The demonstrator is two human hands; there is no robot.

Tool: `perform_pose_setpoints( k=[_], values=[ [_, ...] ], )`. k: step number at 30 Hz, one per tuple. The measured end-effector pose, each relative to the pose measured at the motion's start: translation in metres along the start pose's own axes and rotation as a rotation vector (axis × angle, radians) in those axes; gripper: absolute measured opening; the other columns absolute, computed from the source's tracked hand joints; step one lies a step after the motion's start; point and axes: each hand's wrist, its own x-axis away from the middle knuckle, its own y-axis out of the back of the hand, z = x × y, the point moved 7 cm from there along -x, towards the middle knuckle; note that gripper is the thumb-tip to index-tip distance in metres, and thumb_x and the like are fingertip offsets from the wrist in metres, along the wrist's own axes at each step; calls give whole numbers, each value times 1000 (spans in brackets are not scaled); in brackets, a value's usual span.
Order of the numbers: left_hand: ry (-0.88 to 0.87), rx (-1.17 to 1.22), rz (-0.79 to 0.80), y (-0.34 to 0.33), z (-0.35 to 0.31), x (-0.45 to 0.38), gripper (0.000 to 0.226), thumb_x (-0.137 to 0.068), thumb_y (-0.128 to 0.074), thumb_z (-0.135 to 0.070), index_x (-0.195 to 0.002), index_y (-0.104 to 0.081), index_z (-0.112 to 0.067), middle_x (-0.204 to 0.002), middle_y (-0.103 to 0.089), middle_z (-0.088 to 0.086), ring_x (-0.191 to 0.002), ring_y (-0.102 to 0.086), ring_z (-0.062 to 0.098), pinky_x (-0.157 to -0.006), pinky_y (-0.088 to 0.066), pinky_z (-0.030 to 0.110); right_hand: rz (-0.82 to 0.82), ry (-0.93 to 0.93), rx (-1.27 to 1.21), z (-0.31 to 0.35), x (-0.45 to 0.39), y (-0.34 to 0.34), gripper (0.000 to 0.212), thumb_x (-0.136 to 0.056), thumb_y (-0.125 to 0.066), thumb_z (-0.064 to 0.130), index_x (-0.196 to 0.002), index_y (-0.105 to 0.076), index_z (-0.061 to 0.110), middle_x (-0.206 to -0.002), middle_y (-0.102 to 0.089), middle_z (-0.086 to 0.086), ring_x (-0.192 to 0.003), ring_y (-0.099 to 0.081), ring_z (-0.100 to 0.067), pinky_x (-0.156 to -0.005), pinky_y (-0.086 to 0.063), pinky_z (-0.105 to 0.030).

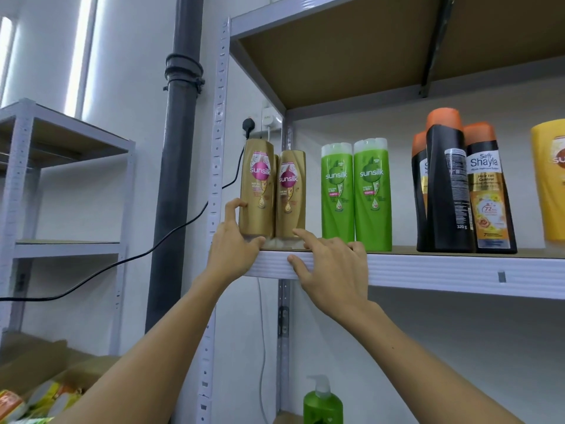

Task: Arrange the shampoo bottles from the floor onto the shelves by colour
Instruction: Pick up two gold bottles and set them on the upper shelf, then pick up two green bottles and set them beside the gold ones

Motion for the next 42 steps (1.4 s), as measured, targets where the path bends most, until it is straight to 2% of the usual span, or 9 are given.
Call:
perform_pose_setpoints(
  k=[11, 15, 21, 23, 26, 29, 34, 39, 42],
  values=[
    [39, 0, -23, -2, 2, 5, 61, -91, -69, -28, -130, -23, -40, -121, -51, 8, -97, -60, 27, -81, -59, 42, 23, 20, 37, 1, 1, 0, 45, -97, -46, 55, -140, -47, 42, -109, -72, 12, -107, -61, -17, -84, -24, -38],
    [21, 38, -30, 0, 1, 18, 55, -95, -64, -26, -132, -26, -36, -124, -47, 7, -102, -57, 24, -77, -54, 31, 47, 57, 27, -1, 5, 1, 51, -93, -45, 56, -141, -47, 40, -111, -70, 12, -107, -59, -18, -88, -27, -38],
    [-10, -26, -56, -4, -13, 58, 45, -95, -63, -26, -131, -36, -22, -131, -36, 3, -109, -51, 23, -84, -51, 29, 93, 145, -67, -5, 18, 7, 60, -89, -49, 52, -145, -48, 32, -125, -64, 10, -119, -54, -15, -102, -25, -31],
    [-48, -138, -13, -10, -18, 73, 46, -95, -62, -28, -133, -39, -18, -140, -34, 6, -119, -47, 25, -94, -51, 34, 115, 204, -94, -5, 28, 13, 60, -90, -53, 48, -147, -46, 29, -134, -58, 9, -127, -48, -15, -109, -22, -29],
    [-83, -225, 92, -22, -27, 97, 55, -96, -59, -32, -144, -36, -19, -154, -27, 9, -137, -33, 29, -109, -36, 41, 149, 217, -161, -9, 45, 23, 62, -94, -57, 42, -151, -40, 26, -149, -45, 2, -142, -34, -19, -122, -10, -30],
    [-108, -192, 184, -31, -35, 126, 48, -98, -55, -31, -143, -41, -23, -160, -21, 6, -142, -33, 29, -110, -36, 42, 212, 145, -255, -17, 71, 34, 64, -97, -59, 39, -154, -34, 25, -159, -35, 0, -152, -21, -18, -126, -13, -34],
    [-152, -126, 332, -50, -42, 192, 44, -100, -52, -27, -143, -45, -19, -148, -39, 2, -135, -41, 20, -104, -28, 22, 337, -15, -395, -44, 146, 39, 65, -95, -55, 44, -154, -31, 33, -153, -40, 4, -142, -34, -17, -116, -34, -44],
    [-130, -71, 495, -87, -45, 279, 43, -103, -48, -30, -144, -42, -20, -147, -42, 4, -133, -43, 22, -104, -30, 27, 445, -141, -372, -76, 240, 46, 62, -98, -56, 43, -154, -30, 33, -155, -39, 7, -143, -34, -14, -116, -34, -39],
    [-123, -38, 593, -111, -44, 332, 48, -100, -42, -44, -143, -41, -25, -146, -45, 4, -131, -47, 23, -105, -38, 34, 490, -207, -411, -89, 290, 54, 62, -98, -59, 39, -154, -32, 30, -152, -42, 3, -140, -39, -14, -116, -35, -37]
  ],
)
